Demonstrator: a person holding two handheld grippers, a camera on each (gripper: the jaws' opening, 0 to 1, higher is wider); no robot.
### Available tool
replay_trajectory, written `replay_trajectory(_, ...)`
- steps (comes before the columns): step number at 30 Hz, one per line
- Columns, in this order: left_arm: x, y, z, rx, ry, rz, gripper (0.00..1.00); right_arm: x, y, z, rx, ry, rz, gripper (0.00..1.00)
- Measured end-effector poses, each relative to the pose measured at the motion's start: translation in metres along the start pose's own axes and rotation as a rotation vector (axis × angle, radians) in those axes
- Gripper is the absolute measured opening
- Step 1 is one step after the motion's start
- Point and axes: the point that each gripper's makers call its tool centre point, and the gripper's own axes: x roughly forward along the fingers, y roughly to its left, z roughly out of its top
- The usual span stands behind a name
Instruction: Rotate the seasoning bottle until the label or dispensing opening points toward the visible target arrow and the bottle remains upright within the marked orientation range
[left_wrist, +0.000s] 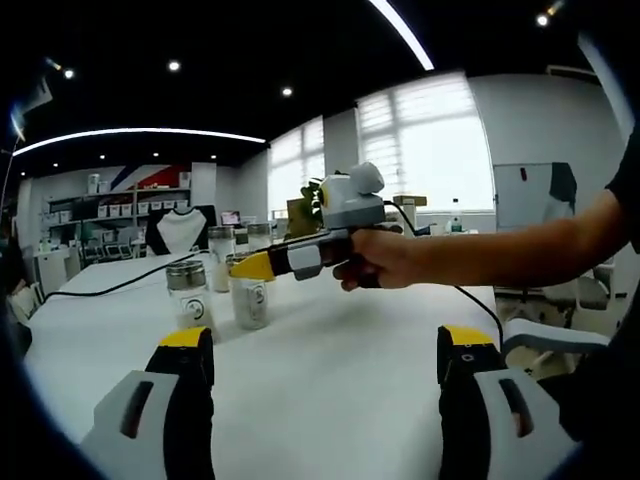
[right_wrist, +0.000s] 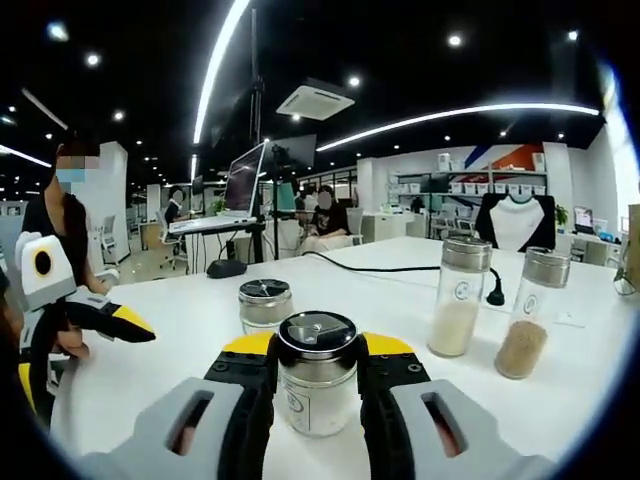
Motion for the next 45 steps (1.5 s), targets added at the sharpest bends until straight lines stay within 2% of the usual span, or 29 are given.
replay_trajectory(8, 0.0, 0.001, -0.001, -0.006, 0.004, 0.001, 0.98, 0.001, 0.0, 0.0, 0.001, -0.006, 0.014, 0.29)
replay_trajectory(29, 0.0, 0.0, -0.003, -0.005, 0.015, 0.003, 0.97, 0.002, 0.0, 0.0, -0.006, 0.006, -0.003, 0.29)
replay_trajectory(35, 0.001, 0.0, -0.004, -0.009, 0.017, 0.003, 0.97, 0.001, 0.0, -0.002, -0.026, 0.03, -0.01, 0.29)
replay_trajectory(37, 0.001, 0.0, -0.004, -0.01, 0.017, 0.001, 0.97, 0.0, 0.001, -0.001, -0.025, 0.044, -0.02, 0.32)
replay_trajectory(39, 0.001, -0.001, -0.004, -0.009, 0.018, -0.002, 0.98, 0.0, 0.004, 0.004, -0.031, 0.038, -0.016, 0.45)
replay_trajectory(40, 0.001, -0.001, -0.004, -0.008, 0.018, -0.002, 0.98, -0.002, 0.001, 0.008, -0.065, 0.031, -0.039, 0.5)
replay_trajectory(43, 0.002, -0.001, -0.005, -0.011, 0.02, -0.001, 0.98, -0.005, -0.002, 0.016, -0.08, 0.014, -0.059, 0.47)
replay_trajectory(45, 0.002, -0.001, -0.005, -0.014, 0.02, -0.003, 0.98, -0.008, -0.004, 0.028, -0.039, -0.023, -0.067, 0.47)
